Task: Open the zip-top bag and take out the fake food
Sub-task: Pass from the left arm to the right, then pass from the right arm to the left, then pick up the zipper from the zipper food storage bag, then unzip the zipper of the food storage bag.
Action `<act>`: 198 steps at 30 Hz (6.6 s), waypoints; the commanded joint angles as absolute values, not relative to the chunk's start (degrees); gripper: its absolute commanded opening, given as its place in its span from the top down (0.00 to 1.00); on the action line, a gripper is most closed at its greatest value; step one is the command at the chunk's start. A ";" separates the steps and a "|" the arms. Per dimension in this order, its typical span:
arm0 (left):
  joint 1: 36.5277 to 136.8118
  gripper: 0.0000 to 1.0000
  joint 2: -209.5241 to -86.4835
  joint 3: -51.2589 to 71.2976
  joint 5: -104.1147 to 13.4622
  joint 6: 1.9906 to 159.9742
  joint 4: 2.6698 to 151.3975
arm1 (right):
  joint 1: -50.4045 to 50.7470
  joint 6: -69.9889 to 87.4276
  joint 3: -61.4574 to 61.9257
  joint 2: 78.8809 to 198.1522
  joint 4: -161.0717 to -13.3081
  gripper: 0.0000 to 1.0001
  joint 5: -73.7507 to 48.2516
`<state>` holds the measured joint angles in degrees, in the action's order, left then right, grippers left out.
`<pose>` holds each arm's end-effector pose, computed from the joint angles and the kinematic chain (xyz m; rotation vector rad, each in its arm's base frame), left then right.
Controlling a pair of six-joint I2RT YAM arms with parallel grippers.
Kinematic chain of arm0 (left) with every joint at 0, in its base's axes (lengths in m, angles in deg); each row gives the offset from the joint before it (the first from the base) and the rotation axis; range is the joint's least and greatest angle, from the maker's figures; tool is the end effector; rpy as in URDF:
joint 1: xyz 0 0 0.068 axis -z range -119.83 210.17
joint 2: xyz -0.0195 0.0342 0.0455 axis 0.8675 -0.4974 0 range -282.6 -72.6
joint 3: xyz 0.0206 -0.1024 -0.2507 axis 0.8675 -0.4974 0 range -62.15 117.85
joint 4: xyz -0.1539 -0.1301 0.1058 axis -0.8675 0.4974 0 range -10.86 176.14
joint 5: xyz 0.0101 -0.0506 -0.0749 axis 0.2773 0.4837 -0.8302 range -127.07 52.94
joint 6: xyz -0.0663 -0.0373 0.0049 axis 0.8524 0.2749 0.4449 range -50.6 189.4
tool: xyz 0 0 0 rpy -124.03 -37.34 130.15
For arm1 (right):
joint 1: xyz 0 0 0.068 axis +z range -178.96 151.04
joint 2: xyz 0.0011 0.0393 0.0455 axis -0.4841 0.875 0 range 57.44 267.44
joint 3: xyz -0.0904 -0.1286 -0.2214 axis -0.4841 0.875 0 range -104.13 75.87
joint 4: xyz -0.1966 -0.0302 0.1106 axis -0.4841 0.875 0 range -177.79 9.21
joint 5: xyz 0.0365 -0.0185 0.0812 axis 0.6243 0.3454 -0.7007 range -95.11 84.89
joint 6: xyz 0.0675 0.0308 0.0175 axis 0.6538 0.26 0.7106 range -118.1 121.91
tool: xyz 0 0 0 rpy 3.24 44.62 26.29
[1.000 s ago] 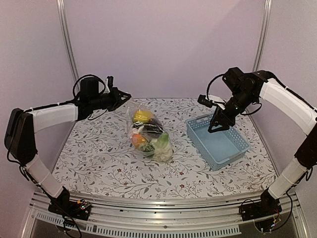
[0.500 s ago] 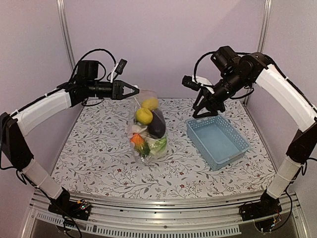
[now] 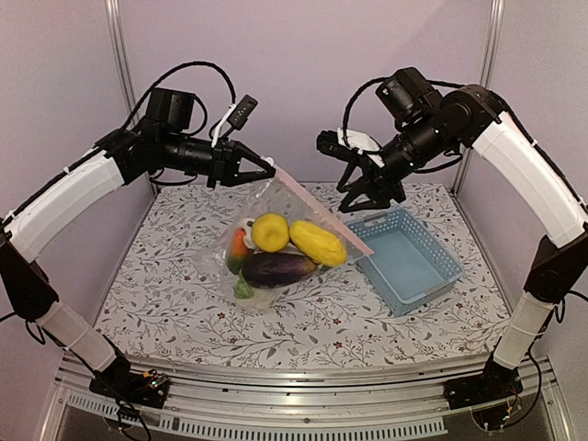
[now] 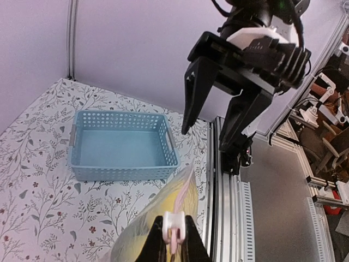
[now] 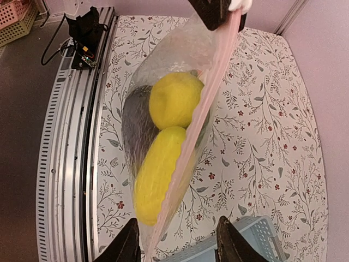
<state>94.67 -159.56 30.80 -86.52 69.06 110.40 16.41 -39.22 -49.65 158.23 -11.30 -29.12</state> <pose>0.2294 -0.2172 0.4078 1.1423 1.7134 -1.2382 0.2032 0.2432 0.4087 -1.8009 1.6525 0.5493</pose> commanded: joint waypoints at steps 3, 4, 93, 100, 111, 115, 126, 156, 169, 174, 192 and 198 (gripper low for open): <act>96.28 1.00 -159.77 21.35 -84.40 68.81 102.41 | 16.34 -34.52 -43.46 160.37 -14.98 0.50 -34.03; 96.53 1.00 -159.89 20.72 -84.29 68.87 101.81 | 16.38 -33.56 -42.64 160.80 -15.35 0.49 -35.45; 96.72 1.00 -157.86 7.24 -87.44 71.80 86.03 | 18.50 -19.32 -61.15 173.97 -26.04 0.53 -39.81; 96.73 1.00 -157.76 7.39 -87.30 71.60 86.61 | 18.54 -20.30 -60.73 172.29 -24.59 0.55 -42.98; 96.64 1.00 -157.62 7.47 -86.91 71.24 87.03 | 18.76 -21.33 -59.54 172.92 -24.77 0.80 -41.07; 96.64 1.00 -157.51 7.55 -86.81 71.25 87.11 | 18.73 -21.12 -59.49 173.26 -24.84 0.82 -40.55; 96.49 1.00 -157.34 7.55 -86.58 71.16 87.23 | 18.94 -22.08 -58.35 173.35 -24.43 0.80 -39.37; 96.03 0.88 -158.16 8.13 -84.47 69.49 88.14 | 19.46 -24.48 -56.97 171.40 -22.92 1.00 -44.11; 95.06 1.00 -155.71 6.96 -85.41 70.90 85.65 | 19.39 -26.51 -51.55 170.92 -21.41 1.00 -35.32; 93.68 1.00 -154.78 6.54 -85.87 71.64 84.49 | 19.09 -27.92 -47.47 168.71 -20.87 1.00 -33.21; 88.94 1.00 -153.78 6.92 -86.53 71.94 84.98 | 14.25 -30.47 -32.68 160.71 -19.86 1.00 -29.39; 88.35 1.00 -153.99 7.11 -86.11 71.63 85.56 | 12.61 -31.42 -25.59 155.92 -19.85 1.00 -27.84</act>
